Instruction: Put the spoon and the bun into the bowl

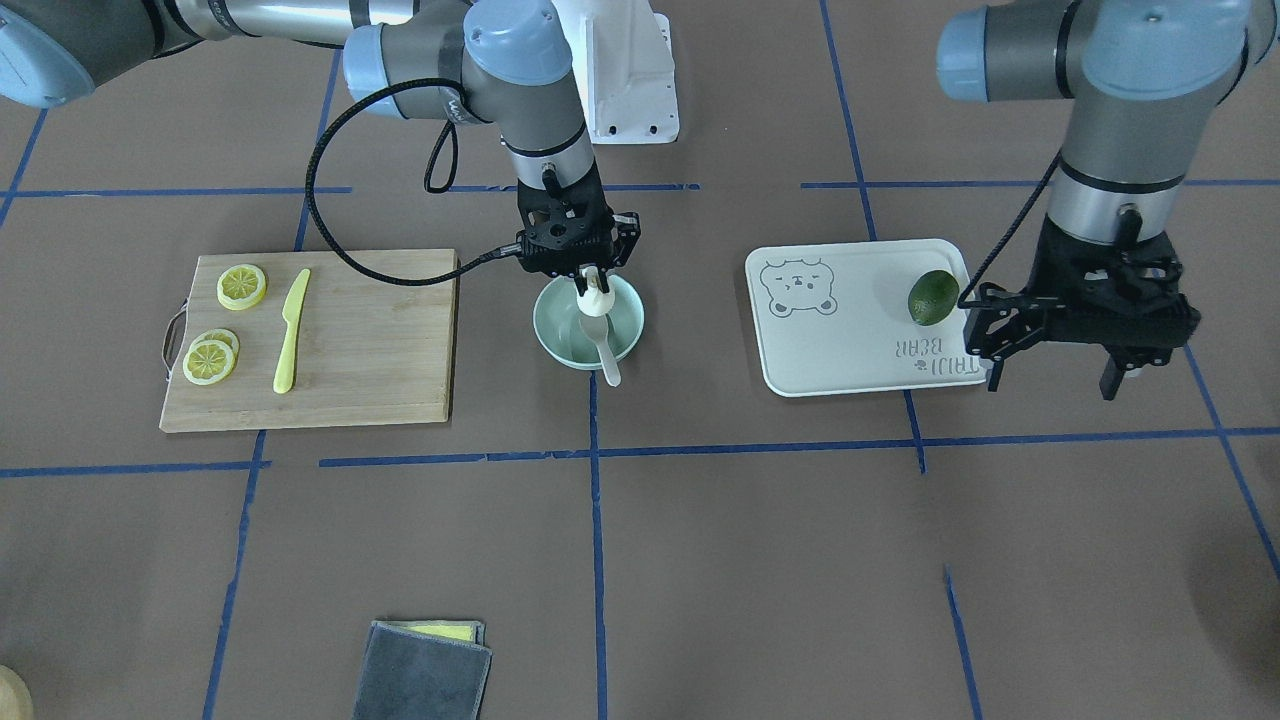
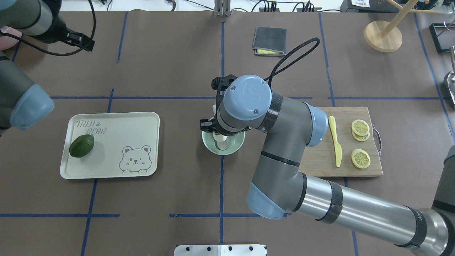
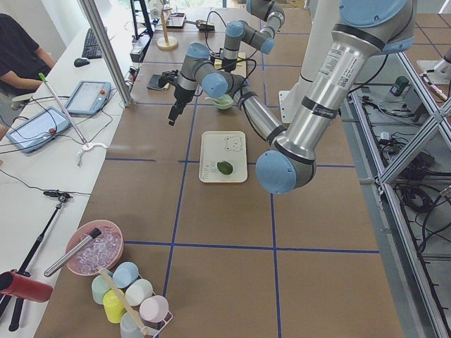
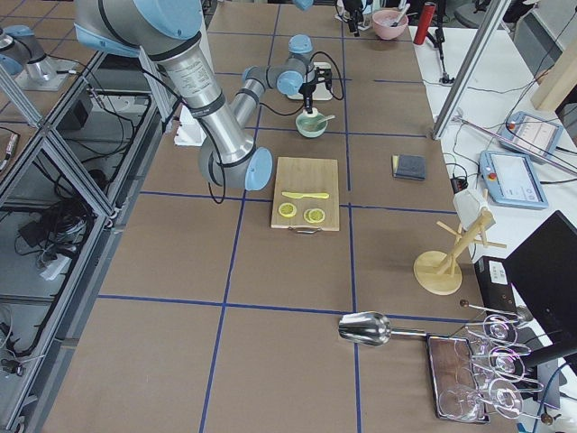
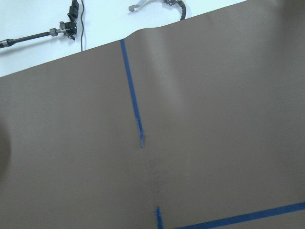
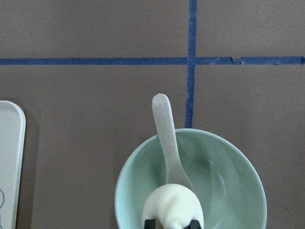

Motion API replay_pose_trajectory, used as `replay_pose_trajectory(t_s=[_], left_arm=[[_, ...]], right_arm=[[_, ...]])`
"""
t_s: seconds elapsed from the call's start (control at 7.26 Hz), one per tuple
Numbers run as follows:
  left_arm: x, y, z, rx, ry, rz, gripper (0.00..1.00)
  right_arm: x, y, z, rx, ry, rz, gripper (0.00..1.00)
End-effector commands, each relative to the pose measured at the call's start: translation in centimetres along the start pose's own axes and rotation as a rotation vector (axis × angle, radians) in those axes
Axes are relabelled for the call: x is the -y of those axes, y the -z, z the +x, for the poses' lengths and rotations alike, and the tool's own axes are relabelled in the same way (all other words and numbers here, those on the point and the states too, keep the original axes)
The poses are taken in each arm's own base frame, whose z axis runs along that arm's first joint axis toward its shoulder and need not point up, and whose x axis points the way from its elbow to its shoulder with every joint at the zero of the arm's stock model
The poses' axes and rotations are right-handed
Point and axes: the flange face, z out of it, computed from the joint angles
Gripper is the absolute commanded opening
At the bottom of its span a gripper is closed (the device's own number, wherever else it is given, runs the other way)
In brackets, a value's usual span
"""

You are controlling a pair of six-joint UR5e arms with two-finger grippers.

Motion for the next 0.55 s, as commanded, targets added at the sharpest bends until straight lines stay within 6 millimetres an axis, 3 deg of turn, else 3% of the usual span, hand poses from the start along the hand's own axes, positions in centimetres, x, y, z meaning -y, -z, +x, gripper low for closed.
replay_pose_trajectory(t_s=[0.0,0.41], left_arm=[[-0.5,0.9,-6.9,0.055,-0.078,-0.001,1.00],[-3.2,1.0,-17.4,0.028,-0.174,-0.079,1.00]], right_arm=[[0.1,0.3,-0.4,0.008,0.002,0.004,1.00],[0.3,0.3,-0.1,0.000,0.011,0.004,1.00]])
